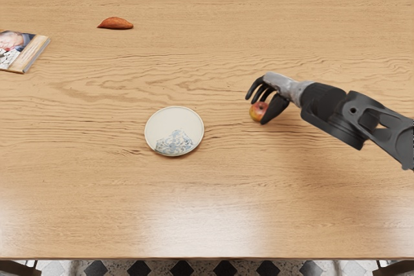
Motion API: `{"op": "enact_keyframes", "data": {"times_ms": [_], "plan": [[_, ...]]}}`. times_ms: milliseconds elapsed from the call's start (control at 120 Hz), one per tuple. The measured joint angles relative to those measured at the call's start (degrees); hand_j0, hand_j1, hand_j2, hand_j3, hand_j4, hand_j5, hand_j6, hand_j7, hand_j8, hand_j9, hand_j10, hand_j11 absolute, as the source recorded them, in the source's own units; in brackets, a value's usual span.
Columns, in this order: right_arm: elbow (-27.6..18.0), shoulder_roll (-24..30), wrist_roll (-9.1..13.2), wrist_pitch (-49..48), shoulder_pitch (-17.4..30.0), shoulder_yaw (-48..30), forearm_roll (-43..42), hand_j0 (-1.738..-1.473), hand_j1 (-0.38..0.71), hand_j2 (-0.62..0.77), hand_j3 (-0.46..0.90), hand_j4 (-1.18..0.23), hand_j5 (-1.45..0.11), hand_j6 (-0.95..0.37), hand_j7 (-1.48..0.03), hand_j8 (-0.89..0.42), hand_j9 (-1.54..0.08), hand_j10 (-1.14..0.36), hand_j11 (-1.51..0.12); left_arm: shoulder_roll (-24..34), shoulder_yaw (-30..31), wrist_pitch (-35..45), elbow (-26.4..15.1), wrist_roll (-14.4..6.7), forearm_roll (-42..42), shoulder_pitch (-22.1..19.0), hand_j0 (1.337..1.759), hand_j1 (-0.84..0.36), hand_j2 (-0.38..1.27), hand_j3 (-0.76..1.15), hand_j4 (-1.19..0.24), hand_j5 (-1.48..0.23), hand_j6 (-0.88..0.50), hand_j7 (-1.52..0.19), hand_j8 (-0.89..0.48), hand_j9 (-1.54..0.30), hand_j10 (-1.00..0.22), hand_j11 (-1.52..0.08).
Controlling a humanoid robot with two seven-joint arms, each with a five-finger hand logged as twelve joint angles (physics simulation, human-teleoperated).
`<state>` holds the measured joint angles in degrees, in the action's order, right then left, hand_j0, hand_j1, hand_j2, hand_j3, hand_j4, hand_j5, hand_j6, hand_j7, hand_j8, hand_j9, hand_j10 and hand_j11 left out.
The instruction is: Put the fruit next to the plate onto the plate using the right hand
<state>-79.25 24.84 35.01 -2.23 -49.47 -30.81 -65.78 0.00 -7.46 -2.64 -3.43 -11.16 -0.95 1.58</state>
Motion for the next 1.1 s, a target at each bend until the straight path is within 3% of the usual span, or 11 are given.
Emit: {"op": "enact_keyframes", "data": {"times_ms": [1100], "plan": [[0.2, -11.9, 0.0, 4.0, 0.2, -1.4, 0.1, -1.658, 0.25, 0.19, 0.0, -0.56, -0.79, -0.56, -0.76, -0.42, -0.79, -0.59, -0.78, 0.0, 0.0, 0.0, 0.0, 0.0, 0.0, 0.0, 1.658, 0.34, 0.0, 0.0, -0.01, -0.02, -0.01, -0.02, -0.01, -0.02, -0.01, -0.02]]}}
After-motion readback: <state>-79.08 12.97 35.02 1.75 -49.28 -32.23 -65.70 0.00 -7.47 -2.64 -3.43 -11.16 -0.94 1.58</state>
